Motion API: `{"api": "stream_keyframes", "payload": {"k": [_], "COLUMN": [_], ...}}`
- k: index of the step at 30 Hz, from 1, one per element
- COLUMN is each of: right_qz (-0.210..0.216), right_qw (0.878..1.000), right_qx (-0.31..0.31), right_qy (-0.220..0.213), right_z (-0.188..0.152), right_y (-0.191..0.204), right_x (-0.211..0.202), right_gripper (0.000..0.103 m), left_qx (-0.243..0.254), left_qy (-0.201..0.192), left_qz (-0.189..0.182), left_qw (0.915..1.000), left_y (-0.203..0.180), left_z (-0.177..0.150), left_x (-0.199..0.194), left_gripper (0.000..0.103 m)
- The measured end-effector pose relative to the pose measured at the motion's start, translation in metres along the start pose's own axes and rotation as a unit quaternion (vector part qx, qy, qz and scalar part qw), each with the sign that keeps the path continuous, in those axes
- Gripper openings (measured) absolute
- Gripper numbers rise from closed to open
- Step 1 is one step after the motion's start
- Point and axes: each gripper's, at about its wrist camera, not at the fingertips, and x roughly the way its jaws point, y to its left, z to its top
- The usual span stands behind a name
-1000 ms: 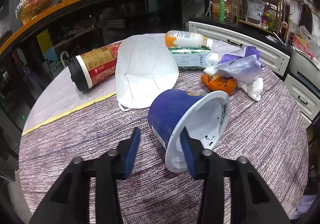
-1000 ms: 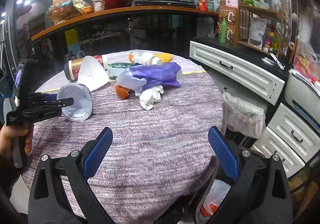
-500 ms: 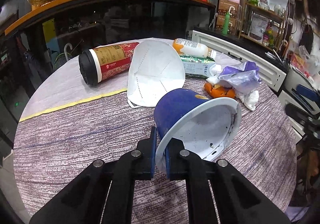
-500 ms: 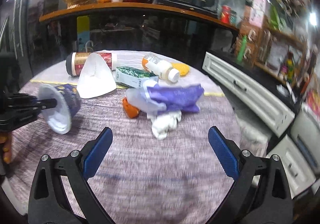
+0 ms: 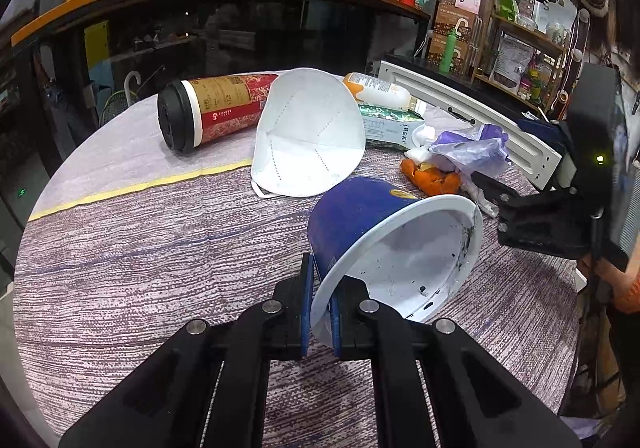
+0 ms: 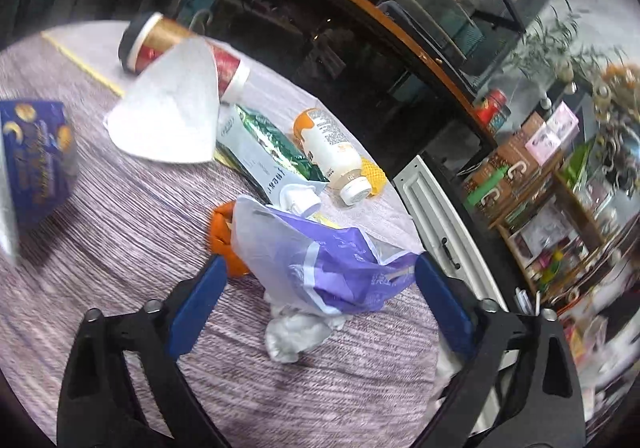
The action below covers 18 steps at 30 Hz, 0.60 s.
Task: Collect trash
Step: 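Grasp the purple plastic bag with the right gripper while the left gripper holds the cup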
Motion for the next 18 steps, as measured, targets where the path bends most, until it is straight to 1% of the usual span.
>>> {"api": "stream_keyframes", "payload": {"k": [1,2,3,4,5,6,8,9,10,11,18], "right_qz": [-0.001,-0.005,-0.006,-0.007,-0.004,-0.004,-0.001,0.0,0.001,0.005,0.015], "right_qw": [1.0,1.0,1.0,1.0,1.0,1.0,1.0,1.0,1.0,1.0,0.997], "right_qx": [-0.003,-0.008,-0.011,-0.011,-0.008,-0.004,0.007,0.012,0.016,0.022,0.059], "right_qy": [0.002,0.005,0.006,0.005,0.004,0.002,-0.007,-0.011,-0.014,-0.019,-0.043], "right_z": [0.0,0.0,-0.001,-0.002,-0.003,-0.004,-0.006,-0.007,-0.008,-0.008,-0.01], "right_y": [0.001,0.002,0.003,0.004,0.003,0.003,0.0,-0.001,-0.002,-0.004,-0.025], "right_x": [0.002,0.004,0.005,0.005,0.005,0.004,0.0,-0.002,-0.004,-0.008,-0.032], "right_gripper": [0.069,0.054,0.048,0.034,0.029,0.028,0.019,0.017,0.012,0.003,0.002], "left_qx": [-0.001,0.0,0.0,0.001,0.001,0.001,0.002,0.003,0.003,0.004,0.009], "left_qy": [0.001,0.002,0.003,0.004,0.005,0.006,0.007,0.007,0.007,0.006,0.001], "left_qz": [-0.003,-0.004,-0.005,-0.005,-0.006,-0.006,-0.007,-0.007,-0.007,-0.007,-0.008], "left_qw": [1.0,1.0,1.0,1.0,1.0,1.0,1.0,1.0,0.9999,0.9999,0.9999], "left_y": [0.0,-0.001,-0.001,-0.001,-0.002,-0.002,-0.003,-0.003,-0.004,-0.004,-0.01], "left_z": [0.0,0.0,0.0,-0.001,-0.002,-0.002,-0.003,-0.004,-0.004,-0.004,-0.003], "left_x": [0.001,0.002,0.002,0.004,0.004,0.005,0.005,0.005,0.005,0.005,0.0], "left_gripper": [0.008,0.008,0.008,0.008,0.008,0.008,0.008,0.008,0.008,0.008,0.008]}}
